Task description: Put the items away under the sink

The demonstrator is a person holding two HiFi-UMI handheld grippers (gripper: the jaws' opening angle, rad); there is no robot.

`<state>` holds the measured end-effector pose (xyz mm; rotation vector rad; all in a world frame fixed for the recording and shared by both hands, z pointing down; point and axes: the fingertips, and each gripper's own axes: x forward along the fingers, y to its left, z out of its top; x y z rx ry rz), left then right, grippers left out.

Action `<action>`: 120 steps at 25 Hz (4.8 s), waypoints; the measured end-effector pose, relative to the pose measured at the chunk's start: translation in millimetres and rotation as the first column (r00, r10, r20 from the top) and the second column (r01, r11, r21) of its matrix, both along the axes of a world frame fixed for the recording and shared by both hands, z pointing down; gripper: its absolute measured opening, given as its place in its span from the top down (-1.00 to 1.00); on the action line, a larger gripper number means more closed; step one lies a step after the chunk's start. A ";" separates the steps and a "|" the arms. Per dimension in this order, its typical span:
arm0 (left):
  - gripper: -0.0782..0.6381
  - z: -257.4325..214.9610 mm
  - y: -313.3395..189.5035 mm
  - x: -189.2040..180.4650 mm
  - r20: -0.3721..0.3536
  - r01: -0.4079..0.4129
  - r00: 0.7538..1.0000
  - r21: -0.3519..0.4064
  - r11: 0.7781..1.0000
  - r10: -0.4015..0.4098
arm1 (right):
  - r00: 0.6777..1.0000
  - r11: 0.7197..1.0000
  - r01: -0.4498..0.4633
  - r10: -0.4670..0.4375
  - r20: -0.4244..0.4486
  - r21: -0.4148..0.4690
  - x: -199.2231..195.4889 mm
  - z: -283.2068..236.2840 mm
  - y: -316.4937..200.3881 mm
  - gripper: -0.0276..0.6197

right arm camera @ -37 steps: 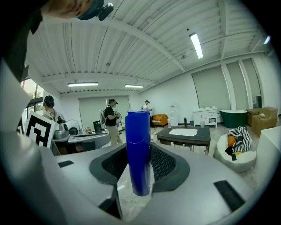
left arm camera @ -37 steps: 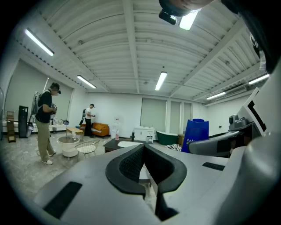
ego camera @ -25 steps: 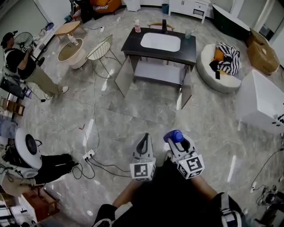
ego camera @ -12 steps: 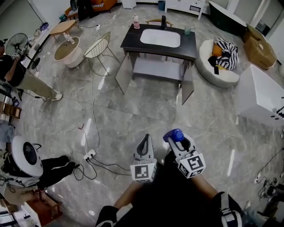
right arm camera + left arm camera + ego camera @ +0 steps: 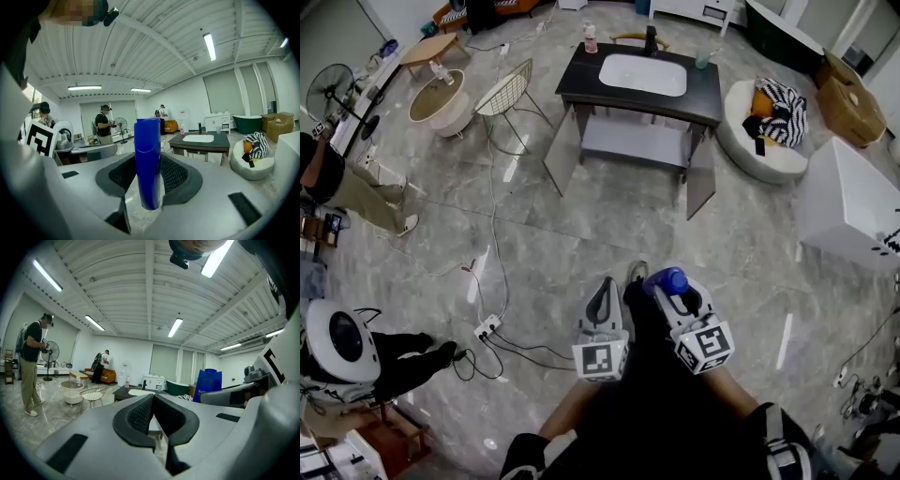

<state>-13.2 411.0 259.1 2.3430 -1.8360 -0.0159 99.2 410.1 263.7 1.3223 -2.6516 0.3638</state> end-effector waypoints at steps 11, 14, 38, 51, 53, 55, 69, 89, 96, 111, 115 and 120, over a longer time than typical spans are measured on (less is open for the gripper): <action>0.74 5.4 -128.6 -14.6 0.039 0.014 0.999 -0.022 1.000 -0.013 | 0.999 0.999 0.037 -0.037 -0.019 -0.027 -12.3 25.2 -139.5 0.44; 0.73 6.2 -179.2 -16.7 0.031 0.036 0.999 -0.043 0.998 -0.034 | 0.999 0.999 0.051 -0.051 -0.019 -0.019 -15.9 29.5 -190.6 0.44; 0.73 87.7 -516.8 -68.5 0.035 0.018 0.999 -0.032 0.999 -0.016 | 0.999 0.999 -0.003 0.005 -0.046 0.046 -55.0 106.7 -525.8 0.44; 0.74 282.2 -617.5 -78.0 -0.064 -0.014 0.998 -0.081 0.997 0.009 | 0.998 0.998 -0.026 0.029 -0.056 0.055 -64.2 298.3 -634.3 0.44; 0.74 318.9 -630.2 -81.8 -0.049 -0.017 0.999 -0.089 0.996 0.013 | 0.998 0.998 -0.025 0.028 -0.049 0.062 -66.7 332.1 -644.5 0.44; 0.74 353.3 -643.1 -84.7 -0.044 -0.028 0.999 -0.075 0.997 0.024 | 0.999 0.997 -0.026 0.029 -0.042 0.075 -68.1 366.7 -655.3 0.44; 0.74 507.4 -650.2 -89.5 -0.025 -0.034 0.999 0.062 0.997 0.036 | 0.998 0.988 -0.036 0.044 -0.048 0.148 -62.6 556.8 -687.5 0.44; 0.74 514.1 -673.2 -78.3 -0.063 -0.068 0.995 0.058 0.996 0.072 | 0.988 0.984 -0.035 0.061 -0.140 0.176 -92.2 657.0 -825.8 0.44; 0.74 522.2 -686.3 -83.9 -0.041 -0.090 0.995 0.043 0.995 0.092 | 0.986 0.985 -0.036 0.062 -0.153 0.167 -98.0 707.3 -870.9 0.44; 0.74 532.1 -708.4 -100.1 -0.088 -0.063 0.994 0.006 0.998 0.064 | 0.978 0.993 -0.073 0.089 -0.186 0.093 -101.1 770.3 -924.1 0.44; 0.74 536.0 -709.7 -102.0 -0.049 -0.077 0.996 0.026 0.997 0.078 | 0.979 0.993 -0.081 0.094 -0.179 0.082 -101.4 778.8 -927.0 0.44; 0.74 535.7 -710.4 -98.7 -0.109 -0.071 0.992 -0.005 0.997 0.070 | 0.981 0.993 -0.082 0.096 -0.171 0.082 -100.7 778.4 -925.8 0.44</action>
